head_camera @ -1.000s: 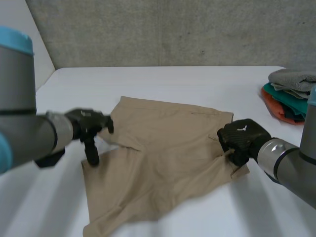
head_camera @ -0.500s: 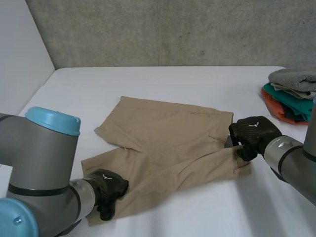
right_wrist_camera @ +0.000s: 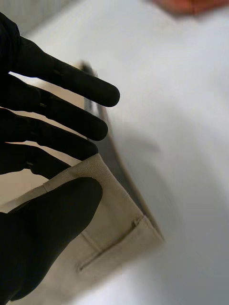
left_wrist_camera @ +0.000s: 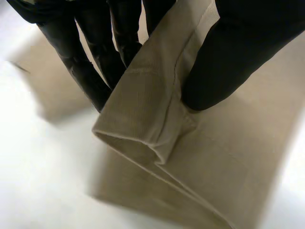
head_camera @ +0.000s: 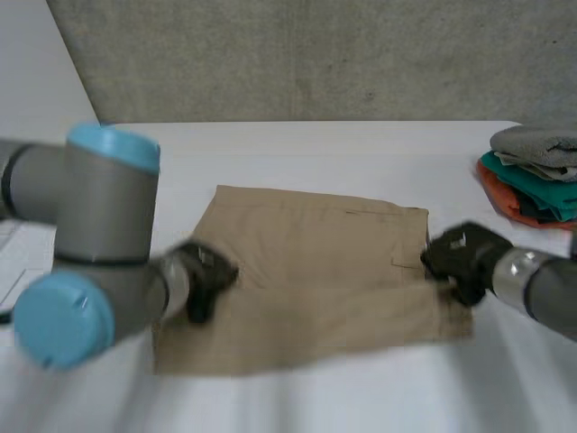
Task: Fold the laundry.
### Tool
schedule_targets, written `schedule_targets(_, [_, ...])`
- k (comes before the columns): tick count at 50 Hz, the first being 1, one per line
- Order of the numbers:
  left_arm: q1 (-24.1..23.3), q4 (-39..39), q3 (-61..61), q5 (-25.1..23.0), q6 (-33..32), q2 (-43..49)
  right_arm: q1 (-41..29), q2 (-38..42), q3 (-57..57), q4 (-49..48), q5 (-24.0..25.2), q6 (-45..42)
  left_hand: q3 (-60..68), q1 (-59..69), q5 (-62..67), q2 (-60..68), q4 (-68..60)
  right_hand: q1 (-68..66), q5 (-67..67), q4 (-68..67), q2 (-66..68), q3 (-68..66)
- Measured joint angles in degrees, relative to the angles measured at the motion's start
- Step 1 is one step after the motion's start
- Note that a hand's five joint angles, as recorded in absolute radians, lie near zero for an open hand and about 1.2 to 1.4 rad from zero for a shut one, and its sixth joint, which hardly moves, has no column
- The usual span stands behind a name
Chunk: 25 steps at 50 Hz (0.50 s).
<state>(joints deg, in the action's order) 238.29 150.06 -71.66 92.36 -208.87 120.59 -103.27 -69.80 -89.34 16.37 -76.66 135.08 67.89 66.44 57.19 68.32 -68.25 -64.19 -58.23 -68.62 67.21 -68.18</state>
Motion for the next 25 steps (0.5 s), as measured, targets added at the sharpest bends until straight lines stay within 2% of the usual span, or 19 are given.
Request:
schedule_targets(5, [1.3, 4.1, 15.5, 0.6, -0.3, 7.2, -2.8, 5.2, 7.0, -9.3, -5.3, 7.2, 0.0, 0.0, 0.0, 0.0, 0.0, 0.0, 0.0, 0.0, 0.0, 0.0])
schedule_targets(9, [1.8, 7.7, 32.0, 0.6, -1.8, 16.9, -4.8, 10.6, 13.1, -18.7, -10.6, 11.2, 0.0, 0.0, 0.0, 0.0, 0.0, 0.0, -0.2, 0.0, 0.0, 0.0])
schedule_targets(14, [1.8, 9.2, 48.6, 0.5, -4.9, 28.6, -6.3, 17.5, 18.7, -28.6, -13.8, 12.6, 0.0, 0.0, 0.0, 0.0, 0.0, 0.0, 0.3, 0.5, -0.3, 0.5])
schedule_targets(16, [1.7, 9.2, 52.2, 0.4, -5.6, 31.3, -6.6, 19.8, 20.3, -31.2, -14.3, 12.6, 0.0, 0.0, 0.0, 0.0, 0.0, 3.5, 4.8, 5.2, -3.9, 4.8])
schedule_targets(17, [1.6, 9.3, 55.1, 0.3, -6.0, 33.6, -6.9, 22.0, 21.7, -33.1, -14.7, 12.5, -14.5, -17.0, -14.4, -14.5, 14.6, 14.5, 16.9, 17.0, -16.3, 16.8])
schedule_targets(18, [1.4, 9.3, 57.2, 0.3, -6.3, 35.1, -7.0, 23.5, 22.8, -34.3, -14.9, 12.4, -18.2, -21.3, -18.2, -19.6, 18.4, 24.0, 25.2, 25.1, -25.9, 26.0])
schedule_targets(19, [1.2, 9.4, 58.7, 0.3, -6.5, 36.3, -7.2, 24.9, 23.9, -35.2, -15.2, 12.4, -32.8, -38.6, -32.8, -34.3, 33.2, 32.0, 33.4, 32.9, -33.9, 32.7])
schedule_targets(20, [0.9, 9.6, 59.8, 0.4, -6.6, 37.1, -7.3, 26.3, 25.1, -35.7, -15.6, 12.3, -39.9, -46.3, -40.1, -40.2, 40.5, 42.7, 44.8, 43.9, -45.0, 43.7])
schedule_targets(21, [0.6, 10.0, 60.8, 0.7, -6.5, 37.7, -7.5, 27.6, 26.4, -35.9, -16.1, 12.5, -51.5, -54.8, -50.8, -51.9, 52.4, 48.9, 51.7, 51.5, -51.3, 51.6])
schedule_targets(25, [0.3, 11.8, 60.2, 2.6, -5.5, 36.6, -7.5, 28.4, 28.4, -33.8, -16.9, 14.2, -55.9, -55.6, -54.3, -56.4, 56.8, 51.3, 55.5, 56.4, -55.1, 56.2])
